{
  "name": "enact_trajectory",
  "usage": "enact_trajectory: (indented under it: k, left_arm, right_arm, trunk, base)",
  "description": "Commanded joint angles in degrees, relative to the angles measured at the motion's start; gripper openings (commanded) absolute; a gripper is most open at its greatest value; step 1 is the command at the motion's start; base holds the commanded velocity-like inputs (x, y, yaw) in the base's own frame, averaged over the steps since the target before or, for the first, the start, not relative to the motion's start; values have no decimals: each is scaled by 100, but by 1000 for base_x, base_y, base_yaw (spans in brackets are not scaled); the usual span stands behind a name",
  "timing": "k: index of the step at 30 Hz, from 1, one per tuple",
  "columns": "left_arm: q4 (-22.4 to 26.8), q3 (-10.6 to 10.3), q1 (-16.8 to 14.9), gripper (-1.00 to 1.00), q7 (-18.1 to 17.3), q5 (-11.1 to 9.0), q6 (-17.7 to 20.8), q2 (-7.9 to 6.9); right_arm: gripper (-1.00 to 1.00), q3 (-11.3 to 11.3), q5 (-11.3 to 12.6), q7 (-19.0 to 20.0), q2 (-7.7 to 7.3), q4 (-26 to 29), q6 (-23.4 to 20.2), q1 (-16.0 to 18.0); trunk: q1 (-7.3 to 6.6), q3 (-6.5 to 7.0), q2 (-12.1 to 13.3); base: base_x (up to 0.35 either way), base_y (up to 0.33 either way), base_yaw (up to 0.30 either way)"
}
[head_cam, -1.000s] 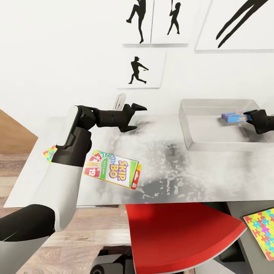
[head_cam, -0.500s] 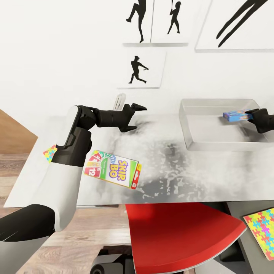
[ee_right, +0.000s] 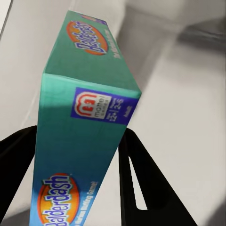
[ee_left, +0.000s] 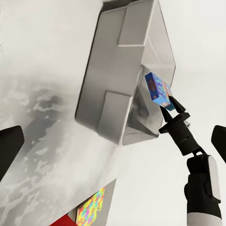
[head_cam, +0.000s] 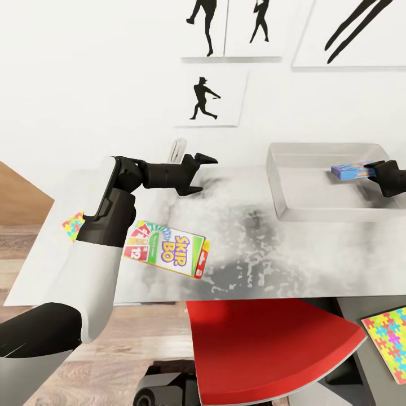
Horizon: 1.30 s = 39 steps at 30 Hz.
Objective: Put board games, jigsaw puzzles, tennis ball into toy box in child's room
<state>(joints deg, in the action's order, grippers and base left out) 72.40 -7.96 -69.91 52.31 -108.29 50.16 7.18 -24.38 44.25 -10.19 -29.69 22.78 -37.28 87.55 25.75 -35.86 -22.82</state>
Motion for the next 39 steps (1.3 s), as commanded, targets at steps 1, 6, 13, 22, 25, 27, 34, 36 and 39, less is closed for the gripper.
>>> enact_trajectory:
  k: [1,6,13,22,25,27,34,36,39]
  left_arm:
    - [6,5,-5,100,60,-52,2,2]
    - [80,7,-19,100,60,-62,2,7]
    - [331,10,-179,100,60,-131,2,10]
    - [550,0,-462,100,59,-444,0,26]
    - [575,-23,-503,100,60,-475,-1,38]
    - [583,-37,-518,100,60,-487,-2,43]
    - [610,-89,-573,100,58,-529,-17,59]
    - [612,-93,-579,100,58,-532,-18,60]
    - [614,-99,-588,100,57,-536,-20,61]
  right_arm:
    - [-100,-23,66,-53,1,7,-19,6]
    - [-100,-23,66,-53,0,7,-12,7]
    - [-100,-23,66,-53,5,14,2,5]
    - [-100,-23,66,-53,4,121,65,-7]
    - [-100,-23,66,-53,2,137,70,-5]
    - [-100,-23,66,-53,3,148,72,-4]
    - [-100,-23,66,-53,9,191,79,-2]
    - [-100,-23,66,-53,9,196,79,-2]
    - [-100,-23,66,-53,7,204,80,-2]
  trunk:
    - [3,-17,-10]
    - [3,-62,-10]
    - [3,-117,-10]
    - [3,-139,-10]
    - [3,-141,-10]
    - [3,-142,-10]
    - [3,-144,-10]
    - [3,-145,-10]
    - [3,-151,-10]
  base:
    - [0,0,0]
    - [0,0,0]
    - [0,0,0]
    - [0,0,0]
    - [0,0,0]
    - [0,0,0]
    - [0,0,0]
    - [0,0,0]
    - [0,0,0]
